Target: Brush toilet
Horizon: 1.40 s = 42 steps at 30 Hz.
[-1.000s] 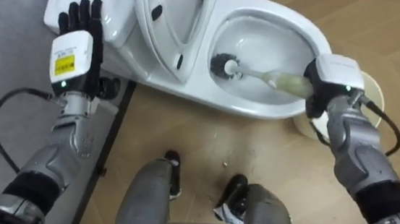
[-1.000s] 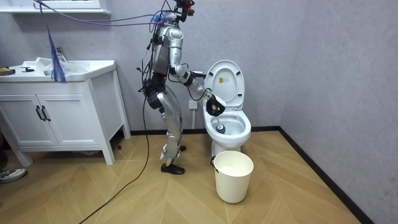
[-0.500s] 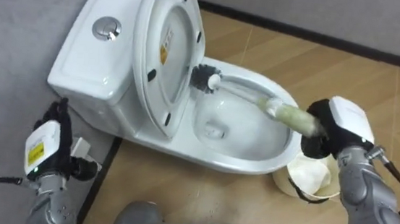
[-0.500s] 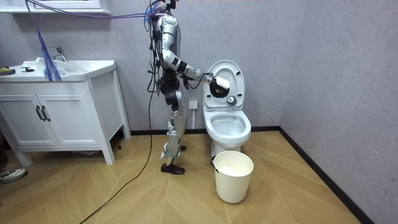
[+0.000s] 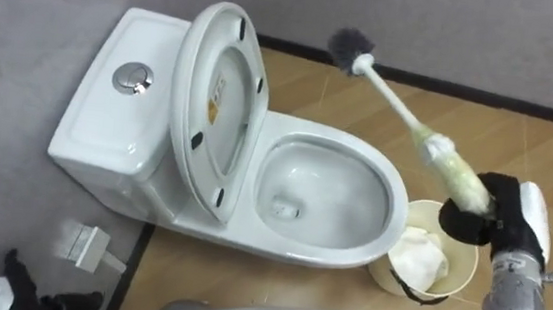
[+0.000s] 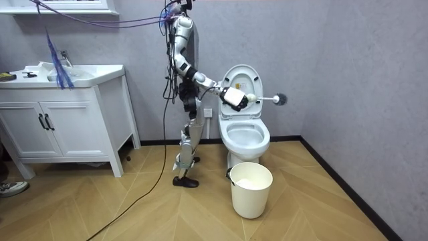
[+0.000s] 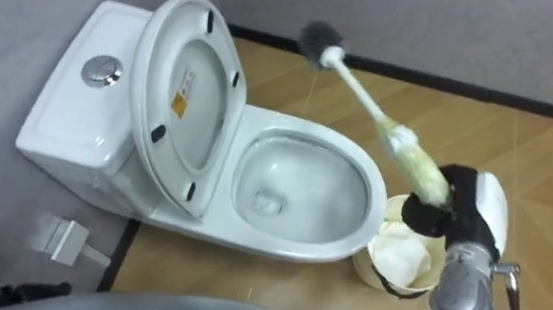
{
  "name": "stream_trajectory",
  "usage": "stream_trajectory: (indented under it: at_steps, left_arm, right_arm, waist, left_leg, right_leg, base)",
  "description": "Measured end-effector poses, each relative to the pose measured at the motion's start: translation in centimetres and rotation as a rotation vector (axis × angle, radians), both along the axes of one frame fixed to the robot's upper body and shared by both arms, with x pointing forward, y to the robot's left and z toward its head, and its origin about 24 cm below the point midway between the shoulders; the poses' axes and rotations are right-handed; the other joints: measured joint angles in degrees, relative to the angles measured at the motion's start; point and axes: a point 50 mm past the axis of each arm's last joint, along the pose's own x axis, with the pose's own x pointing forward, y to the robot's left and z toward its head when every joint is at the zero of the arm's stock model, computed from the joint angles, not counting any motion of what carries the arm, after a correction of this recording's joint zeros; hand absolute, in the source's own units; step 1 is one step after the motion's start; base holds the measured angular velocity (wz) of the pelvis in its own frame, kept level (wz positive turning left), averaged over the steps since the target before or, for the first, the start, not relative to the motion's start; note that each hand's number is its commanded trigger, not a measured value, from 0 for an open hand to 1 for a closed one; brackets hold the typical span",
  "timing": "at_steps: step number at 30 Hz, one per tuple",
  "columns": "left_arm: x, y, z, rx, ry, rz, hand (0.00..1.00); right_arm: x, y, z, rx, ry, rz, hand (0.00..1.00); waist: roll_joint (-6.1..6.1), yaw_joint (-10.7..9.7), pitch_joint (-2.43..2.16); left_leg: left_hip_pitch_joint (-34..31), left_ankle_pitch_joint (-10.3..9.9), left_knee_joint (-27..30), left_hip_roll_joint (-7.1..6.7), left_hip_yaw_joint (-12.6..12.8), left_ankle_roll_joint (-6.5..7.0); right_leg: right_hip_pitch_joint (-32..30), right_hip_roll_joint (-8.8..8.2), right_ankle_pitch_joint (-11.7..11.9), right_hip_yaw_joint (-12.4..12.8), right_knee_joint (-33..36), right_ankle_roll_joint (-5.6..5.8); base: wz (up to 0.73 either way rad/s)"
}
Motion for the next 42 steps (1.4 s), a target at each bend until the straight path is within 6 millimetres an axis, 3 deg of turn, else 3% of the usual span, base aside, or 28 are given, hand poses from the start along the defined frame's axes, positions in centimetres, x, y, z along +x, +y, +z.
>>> stream_trajectory:
  at_steps: [5, 9, 13, 21, 23, 24, 30, 42]
  left_arm:
    - [-0.5, 0.2, -0.4, -0.032, 0.018, 0.05, 0.0]
    - [-1.0, -0.3, -1.3, -0.113, 0.079, 0.056, 0.0]
    - [-1.2, -0.7, -1.9, -0.176, 0.118, 0.056, 0.0]
    - [1.4, -1.4, -2.3, -0.233, 0.114, -0.082, 0.0]
    - [1.6, -1.4, -2.3, -0.237, 0.118, -0.095, 0.0]
    - [1.6, -1.5, -2.4, -0.237, 0.126, -0.1, 0.0]
    - [1.1, -1.6, -2.6, -0.252, 0.167, -0.128, 0.0]
    - [0.4, -2.0, -3.0, -0.263, 0.225, -0.155, 0.0]
  right_arm:
    - [-2.4, -1.6, -1.5, 0.002, 0.031, -0.223, 1.0]
    - [-4.3, -2.5, -2.3, 0.001, 0.082, -0.326, 1.0]
    - [-5.6, -2.1, -3.5, 0.04, 0.137, -0.373, 1.0]
    - [-8.2, -1.2, -5.8, 0.061, 0.298, -0.394, 1.0]
    - [-8.5, -1.1, -6.1, 0.061, 0.325, -0.388, 0.27]
    - [-8.7, -1.0, -6.3, 0.066, 0.341, -0.387, 0.0]
    - [-9.9, -0.5, -7.1, 0.068, 0.431, -0.37, 0.0]
    - [-10.1, -0.2, -7.7, 0.089, 0.474, -0.36, 0.0]
  waist:
    - [0.52, -2.1, -0.02]
    - [1.31, -3.6, -0.39]
    - [1.34, -4.6, -0.38]
    - [1.58, -5.1, -0.15]
    - [1.54, -5.3, -0.14]
    - [1.55, -5.4, -0.15]
    - [1.46, -5.4, -0.25]
    - [1.27, -5.7, -0.03]
  left_leg:
    - [0.1, 0.0, 0.0, -0.05, 0.2, 0.01]
    - [0.8, 0.0, -0.2, 0.02, 1.5, 0.02]
    - [1.4, 0.0, -0.3, 0.07, 2.4, 0.02]
    - [1.8, -1.0, -1.0, -0.09, 3.4, 0.64]
    - [1.8, -1.0, -1.0, -0.2, 3.4, 0.73]
    - [1.8, -1.0, -1.0, -0.23, 3.7, 0.73]
    - [2.0, -1.0, -0.9, -0.27, 4.0, 0.73]
    - [2.1, -1.0, -1.0, -0.32, 3.9, 0.73]
  right_leg:
    - [0.0, 0.0, 0.0, 0.8, 0.0, 0.03]
    - [-0.2, 0.01, 0.1, 2.2, 0.4, 0.01]
    - [-0.8, 0.06, 0.0, 3.7, 1.1, 0.01]
    - [-1.8, 0.1, 0.6, 5.5, 1.1, 0.72]
    - [-2.0, 0.03, 0.6, 5.8, 1.1, 0.79]
    - [-2.0, 0.04, 0.6, 6.1, 1.1, 0.82]
    - [-2.2, 0.06, 0.6, 6.9, 1.1, 0.82]
    - [-1.9, 0.11, 0.7, 7.1, 0.2, 0.83]
  base:
    - [-0.01]
    - [-0.14]
    - [-0.18]
    - [-0.12]
    - [-0.07]
    - [-0.08]
    - [-0.08]
    - [-0.01]
